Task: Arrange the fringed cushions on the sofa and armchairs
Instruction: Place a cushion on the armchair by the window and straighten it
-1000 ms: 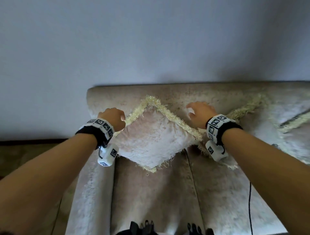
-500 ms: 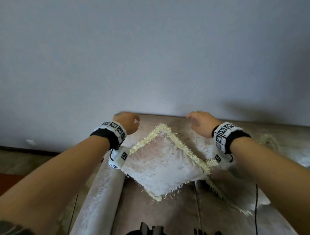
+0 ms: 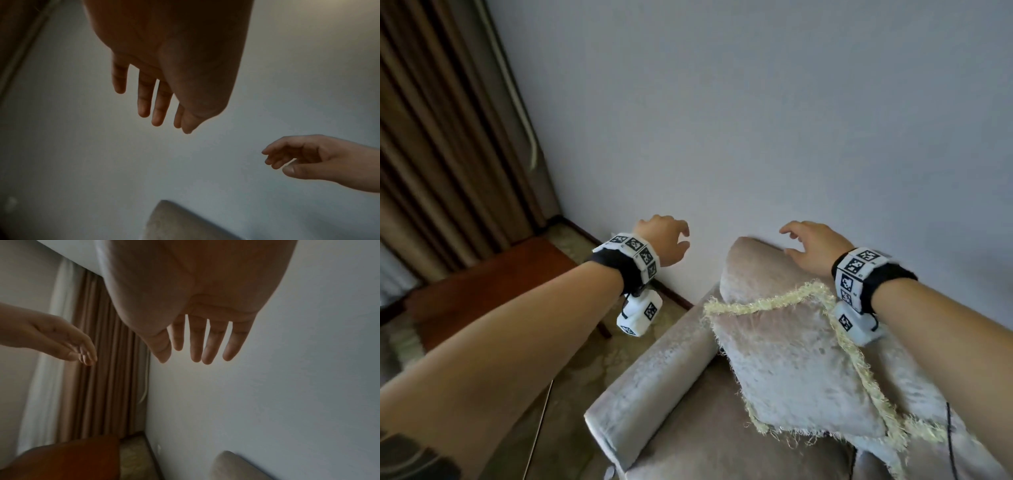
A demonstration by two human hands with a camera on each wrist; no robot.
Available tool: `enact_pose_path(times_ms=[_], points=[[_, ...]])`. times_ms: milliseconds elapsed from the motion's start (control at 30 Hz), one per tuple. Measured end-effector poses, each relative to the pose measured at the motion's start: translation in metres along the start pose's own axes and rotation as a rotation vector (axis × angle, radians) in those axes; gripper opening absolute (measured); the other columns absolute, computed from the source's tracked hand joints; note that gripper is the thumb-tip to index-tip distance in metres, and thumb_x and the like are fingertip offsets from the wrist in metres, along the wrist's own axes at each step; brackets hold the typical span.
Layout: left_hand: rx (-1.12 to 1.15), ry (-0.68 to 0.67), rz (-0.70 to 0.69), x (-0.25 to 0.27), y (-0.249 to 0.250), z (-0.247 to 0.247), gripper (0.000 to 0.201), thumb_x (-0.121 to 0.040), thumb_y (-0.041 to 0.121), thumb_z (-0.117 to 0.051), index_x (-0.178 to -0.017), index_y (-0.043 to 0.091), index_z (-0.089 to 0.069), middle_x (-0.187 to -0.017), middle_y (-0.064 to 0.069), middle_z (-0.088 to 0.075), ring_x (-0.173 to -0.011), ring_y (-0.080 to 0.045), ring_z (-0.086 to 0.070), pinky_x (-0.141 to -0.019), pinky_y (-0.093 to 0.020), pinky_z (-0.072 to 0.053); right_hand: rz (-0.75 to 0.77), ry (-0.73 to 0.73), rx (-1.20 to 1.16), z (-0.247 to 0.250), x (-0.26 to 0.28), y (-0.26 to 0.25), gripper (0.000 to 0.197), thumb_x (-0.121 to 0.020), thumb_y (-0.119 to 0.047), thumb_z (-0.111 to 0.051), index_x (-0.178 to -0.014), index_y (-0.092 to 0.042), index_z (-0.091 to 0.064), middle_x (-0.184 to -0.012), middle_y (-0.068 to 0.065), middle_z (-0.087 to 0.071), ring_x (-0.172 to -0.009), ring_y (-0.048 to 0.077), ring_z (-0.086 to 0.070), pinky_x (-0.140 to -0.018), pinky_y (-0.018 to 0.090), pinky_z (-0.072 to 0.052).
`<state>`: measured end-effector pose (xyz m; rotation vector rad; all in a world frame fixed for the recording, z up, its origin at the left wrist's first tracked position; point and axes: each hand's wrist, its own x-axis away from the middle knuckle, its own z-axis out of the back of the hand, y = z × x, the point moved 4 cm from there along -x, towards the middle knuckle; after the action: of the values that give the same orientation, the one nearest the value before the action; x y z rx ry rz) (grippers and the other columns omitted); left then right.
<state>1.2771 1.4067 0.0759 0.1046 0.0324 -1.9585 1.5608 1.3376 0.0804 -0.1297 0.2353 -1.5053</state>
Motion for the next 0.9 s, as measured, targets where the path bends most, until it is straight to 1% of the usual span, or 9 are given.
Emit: enact_pose_path(times_ms=[167, 333, 433, 500, 567, 667, 733, 800, 900], points=[[-0.001, 0.082, 0.223, 0.064, -0.106, 0.037, 0.031, -0.091, 0.045, -0.047, -0.118, 0.035, -0.057, -0.114, 0.007, -0.063, -0.107, -0.021, -0.058, -0.091, -0.038, -0.046, 0.236, 0.008, 0.001, -0.007, -0.042, -0.131, 0.043, -0.092, -0.036, -0.057, -0.133, -0.028, -0.048, -0.127, -0.001, -0.057, -0.111, 0.02, -0.055, -0.091, 0.038, -0.048], [-0.005, 0.123, 0.414, 0.153, -0.22, 0.058, 0.031, -0.091, 0.044, -0.046, -0.118, 0.034, -0.057, -0.111, 0.004, -0.06, -0.108, -0.023, -0.056, -0.09, -0.042, -0.043, 0.445, 0.02, -0.029, -0.026, -0.067, -0.283, 0.042, -0.09, -0.035, -0.058, -0.131, -0.025, -0.051, -0.126, 0.0, -0.059, -0.113, 0.021, -0.055, -0.092, 0.037, -0.047], [-0.015, 0.119, 0.53, 0.219, -0.291, 0.062, 0.031, -0.092, 0.047, -0.045, -0.119, 0.035, -0.056, -0.112, 0.004, -0.059, -0.108, -0.022, -0.055, -0.092, -0.043, -0.043, 0.561, 0.004, -0.044, -0.05, -0.066, -0.377, 0.042, -0.091, -0.034, -0.058, -0.131, -0.025, -0.051, -0.126, 0.001, -0.059, -0.115, 0.022, -0.055, -0.092, 0.038, -0.047], [-0.031, 0.114, 0.6, 0.262, -0.339, 0.064, 0.031, -0.092, 0.047, -0.045, -0.118, 0.036, -0.056, -0.112, 0.004, -0.059, -0.108, -0.022, -0.054, -0.091, -0.043, -0.043, 0.617, -0.016, -0.051, -0.069, -0.063, -0.436, 0.042, -0.091, -0.037, -0.057, -0.132, -0.027, -0.05, -0.128, -0.001, -0.058, -0.116, 0.022, -0.055, -0.092, 0.039, -0.048], [-0.053, 0.108, 0.674, 0.305, -0.384, 0.066, 0.029, -0.092, 0.047, -0.044, -0.115, 0.036, -0.058, -0.111, 0.004, -0.059, -0.107, -0.023, -0.055, -0.09, -0.043, -0.043, 0.674, -0.022, -0.061, -0.09, -0.06, -0.495, 0.042, -0.091, -0.039, -0.056, -0.131, -0.029, -0.05, -0.129, -0.003, -0.057, -0.116, 0.021, -0.055, -0.09, 0.036, -0.048], [-0.077, 0.116, 0.794, 0.371, -0.444, 0.068, 0.027, -0.09, 0.046, -0.047, -0.111, 0.036, -0.06, -0.11, 0.004, -0.058, -0.109, -0.024, -0.055, -0.092, -0.043, -0.042, 0.761, -0.028, -0.096, -0.115, -0.055, -0.581, 0.041, -0.091, -0.039, -0.056, -0.131, -0.03, -0.05, -0.128, -0.006, -0.057, -0.114, 0.018, -0.055, -0.083, 0.031, -0.045], [-0.087, 0.107, 0.867, 0.415, -0.478, 0.067, 0.029, -0.089, 0.045, -0.049, -0.114, 0.036, -0.059, -0.114, 0.003, -0.06, -0.109, -0.025, -0.056, -0.092, -0.043, -0.044, 0.805, -0.055, -0.13, -0.13, -0.048, -0.635, 0.041, -0.09, -0.039, -0.056, -0.13, -0.03, -0.05, -0.126, -0.007, -0.056, -0.113, 0.018, -0.056, -0.084, 0.033, -0.047], [-0.072, 0.09, 0.949, 0.457, -0.511, 0.063, 0.031, -0.087, 0.045, -0.05, -0.115, 0.036, -0.059, -0.115, 0.002, -0.061, -0.105, -0.025, -0.058, -0.09, -0.042, -0.047, 0.851, -0.087, -0.144, -0.146, -0.042, -0.686, 0.04, -0.09, -0.039, -0.056, -0.129, -0.031, -0.051, -0.124, -0.009, -0.056, -0.112, 0.016, -0.056, -0.084, 0.034, -0.048], [-0.058, 0.104, 1.042, 0.51, -0.557, 0.054, 0.036, -0.084, 0.045, -0.042, -0.112, 0.035, -0.062, -0.111, -0.001, -0.063, -0.094, -0.024, -0.058, -0.084, -0.04, -0.052, 0.938, -0.134, -0.121, -0.175, -0.035, -0.759, 0.04, -0.089, -0.04, -0.056, -0.128, -0.032, -0.051, -0.125, -0.007, -0.057, -0.113, 0.018, -0.055, -0.086, 0.035, -0.047]])
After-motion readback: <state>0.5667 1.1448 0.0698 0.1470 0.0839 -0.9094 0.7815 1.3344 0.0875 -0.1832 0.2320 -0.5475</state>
